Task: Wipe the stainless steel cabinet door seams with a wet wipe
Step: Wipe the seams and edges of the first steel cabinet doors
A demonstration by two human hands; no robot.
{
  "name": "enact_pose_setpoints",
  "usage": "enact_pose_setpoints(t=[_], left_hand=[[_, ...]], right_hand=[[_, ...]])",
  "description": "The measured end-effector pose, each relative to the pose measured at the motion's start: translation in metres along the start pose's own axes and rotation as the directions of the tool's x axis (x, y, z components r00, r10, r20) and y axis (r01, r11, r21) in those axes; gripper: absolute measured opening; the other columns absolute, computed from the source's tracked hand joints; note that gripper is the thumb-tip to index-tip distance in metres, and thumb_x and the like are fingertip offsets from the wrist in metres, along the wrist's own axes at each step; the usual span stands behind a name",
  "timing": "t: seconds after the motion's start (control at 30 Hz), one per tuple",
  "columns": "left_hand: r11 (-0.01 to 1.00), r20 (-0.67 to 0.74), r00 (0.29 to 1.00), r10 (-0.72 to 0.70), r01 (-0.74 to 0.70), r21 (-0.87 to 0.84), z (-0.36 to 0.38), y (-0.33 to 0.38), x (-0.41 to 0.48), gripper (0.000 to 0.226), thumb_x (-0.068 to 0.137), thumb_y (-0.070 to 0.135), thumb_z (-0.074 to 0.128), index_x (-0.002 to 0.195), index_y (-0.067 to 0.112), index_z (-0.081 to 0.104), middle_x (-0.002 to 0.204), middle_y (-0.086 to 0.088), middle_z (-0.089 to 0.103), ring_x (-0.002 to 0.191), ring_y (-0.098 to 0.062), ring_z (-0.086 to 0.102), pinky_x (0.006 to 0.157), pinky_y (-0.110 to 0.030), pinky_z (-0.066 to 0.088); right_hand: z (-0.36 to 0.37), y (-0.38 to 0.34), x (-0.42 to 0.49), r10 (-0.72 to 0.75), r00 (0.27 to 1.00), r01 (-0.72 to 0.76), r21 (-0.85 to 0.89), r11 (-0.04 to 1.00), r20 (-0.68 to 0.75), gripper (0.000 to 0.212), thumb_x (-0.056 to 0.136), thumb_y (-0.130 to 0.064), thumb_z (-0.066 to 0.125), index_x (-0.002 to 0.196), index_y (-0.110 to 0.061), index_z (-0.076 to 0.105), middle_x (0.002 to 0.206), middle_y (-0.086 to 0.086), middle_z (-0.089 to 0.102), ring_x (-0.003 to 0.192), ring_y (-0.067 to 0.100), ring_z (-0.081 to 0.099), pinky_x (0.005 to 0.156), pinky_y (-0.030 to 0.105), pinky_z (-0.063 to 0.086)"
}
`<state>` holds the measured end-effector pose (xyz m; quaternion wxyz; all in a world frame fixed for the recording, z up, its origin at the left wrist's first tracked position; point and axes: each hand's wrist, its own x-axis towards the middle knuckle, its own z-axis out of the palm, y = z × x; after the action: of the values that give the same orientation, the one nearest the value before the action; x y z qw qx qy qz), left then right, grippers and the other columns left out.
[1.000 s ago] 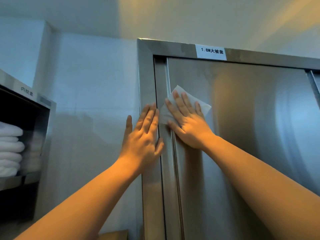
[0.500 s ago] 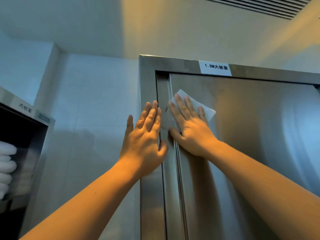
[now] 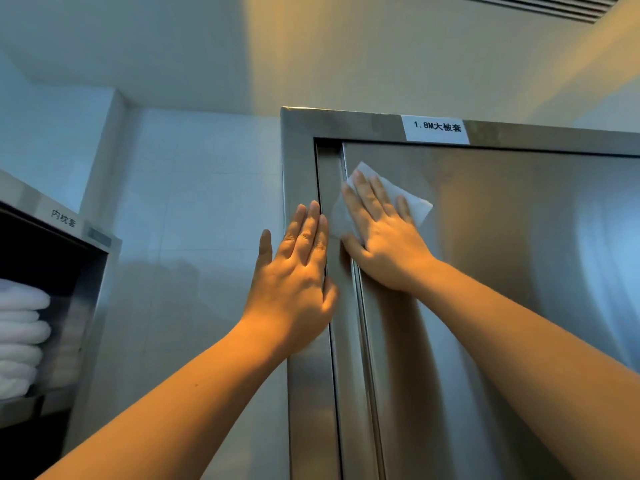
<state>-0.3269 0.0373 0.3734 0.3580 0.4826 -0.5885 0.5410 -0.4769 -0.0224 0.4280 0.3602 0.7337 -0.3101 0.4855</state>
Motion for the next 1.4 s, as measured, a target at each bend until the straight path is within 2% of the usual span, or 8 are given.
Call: enact_pose_setpoints(t=[0.2, 0.4, 0.63, 0.73, 0.83, 1.07, 1.27, 1.4], left_hand=[[1.000, -0.010, 1.000, 0.008, -0.008, -0.015, 0.001, 0.000, 0.000, 0.071, 0.091, 0.038, 0.027, 0.136, 0.021, -0.025, 0.137, 0.008, -0.042, 0.124, -0.006, -0.044, 0.106, -0.033, -0.020], [0.997, -0.085, 0.994, 0.062, -0.066, -0.041, -0.002, 0.002, -0.002, 0.069, 0.090, 0.032, 0.033, 0.146, 0.013, -0.002, 0.147, 0.001, -0.021, 0.133, -0.012, -0.025, 0.107, -0.028, -0.016], [0.996, -0.094, 0.995, 0.044, -0.050, -0.067, 0.006, 0.004, -0.005, 0.066, 0.090, 0.036, 0.021, 0.135, 0.018, -0.023, 0.145, 0.002, -0.032, 0.130, -0.010, -0.035, 0.106, -0.028, -0.023], [0.997, -0.105, 0.994, 0.023, -0.031, -0.075, 0.007, 0.008, -0.008, 0.068, 0.083, 0.038, 0.016, 0.136, 0.018, -0.020, 0.146, 0.003, -0.029, 0.128, -0.009, -0.036, 0.104, -0.028, -0.025], [0.998, -0.127, 0.992, 0.008, -0.015, -0.056, 0.005, 0.009, -0.008, 0.072, 0.082, 0.036, 0.023, 0.143, 0.015, -0.008, 0.150, 0.001, -0.018, 0.134, -0.009, -0.023, 0.110, -0.034, -0.013], [1.000, -0.105, 0.994, 0.016, -0.014, 0.017, -0.003, 0.014, -0.009, 0.072, 0.078, 0.034, 0.025, 0.144, 0.006, 0.022, 0.152, -0.009, 0.013, 0.138, -0.019, 0.003, 0.109, -0.038, 0.003], [0.995, -0.055, 0.994, -0.096, 0.098, 0.033, 0.001, 0.021, -0.007, 0.070, 0.079, 0.033, 0.022, 0.132, 0.025, -0.024, 0.141, 0.011, -0.031, 0.130, -0.003, -0.029, 0.108, -0.021, -0.016], [0.979, -0.018, 0.979, -0.205, 0.205, 0.007, 0.004, 0.031, -0.005, 0.073, 0.074, 0.030, 0.021, 0.125, 0.032, -0.031, 0.134, 0.020, -0.039, 0.121, 0.008, -0.037, 0.098, -0.014, -0.027]], right_hand=[[-0.008, 0.003, 0.022, 0.022, 0.998, -0.019, -0.048, 0.999, 0.056, 0.069, 0.096, -0.033, 0.034, 0.148, -0.025, -0.011, 0.154, -0.005, -0.023, 0.140, 0.014, -0.022, 0.111, 0.045, -0.012], [-0.016, 0.008, 0.054, 0.085, 0.996, -0.085, -0.040, 0.996, 0.006, 0.061, 0.099, -0.033, 0.027, 0.148, -0.027, -0.010, 0.154, -0.009, -0.020, 0.141, 0.015, -0.019, 0.112, 0.043, -0.010], [0.010, -0.003, -0.052, 0.022, 1.000, -0.023, 0.026, 0.999, 0.013, 0.063, 0.085, -0.052, 0.012, 0.134, -0.036, -0.026, 0.141, -0.021, -0.035, 0.134, 0.003, -0.032, 0.108, 0.033, -0.020], [0.008, -0.002, -0.048, 0.012, 1.000, -0.011, -0.020, 1.000, 0.028, 0.067, 0.089, -0.053, 0.021, 0.136, -0.036, -0.024, 0.146, -0.017, -0.033, 0.135, 0.006, -0.030, 0.110, 0.037, -0.017], [-0.002, 0.002, -0.009, 0.012, 1.000, -0.011, -0.032, 0.999, 0.027, 0.071, 0.093, -0.043, 0.037, 0.145, -0.037, -0.011, 0.152, -0.011, -0.024, 0.140, 0.013, -0.022, 0.111, 0.045, -0.012], [-0.010, 0.010, 0.056, 0.061, 0.997, -0.063, -0.046, 0.997, -0.038, 0.061, 0.097, -0.039, 0.029, 0.148, -0.032, -0.004, 0.154, -0.006, -0.021, 0.142, 0.022, -0.018, 0.111, 0.051, -0.009], [0.013, 0.007, -0.001, -0.066, 0.995, 0.068, 0.027, 0.997, -0.078, 0.063, 0.095, -0.044, 0.027, 0.148, -0.032, -0.003, 0.155, -0.005, -0.020, 0.141, 0.018, -0.021, 0.110, 0.050, -0.014], [0.007, 0.013, 0.012, -0.120, 0.993, 0.120, -0.024, 0.992, -0.012, 0.069, 0.093, -0.048, 0.029, 0.148, -0.029, -0.006, 0.153, -0.003, -0.025, 0.140, 0.020, -0.024, 0.108, 0.052, -0.016]])
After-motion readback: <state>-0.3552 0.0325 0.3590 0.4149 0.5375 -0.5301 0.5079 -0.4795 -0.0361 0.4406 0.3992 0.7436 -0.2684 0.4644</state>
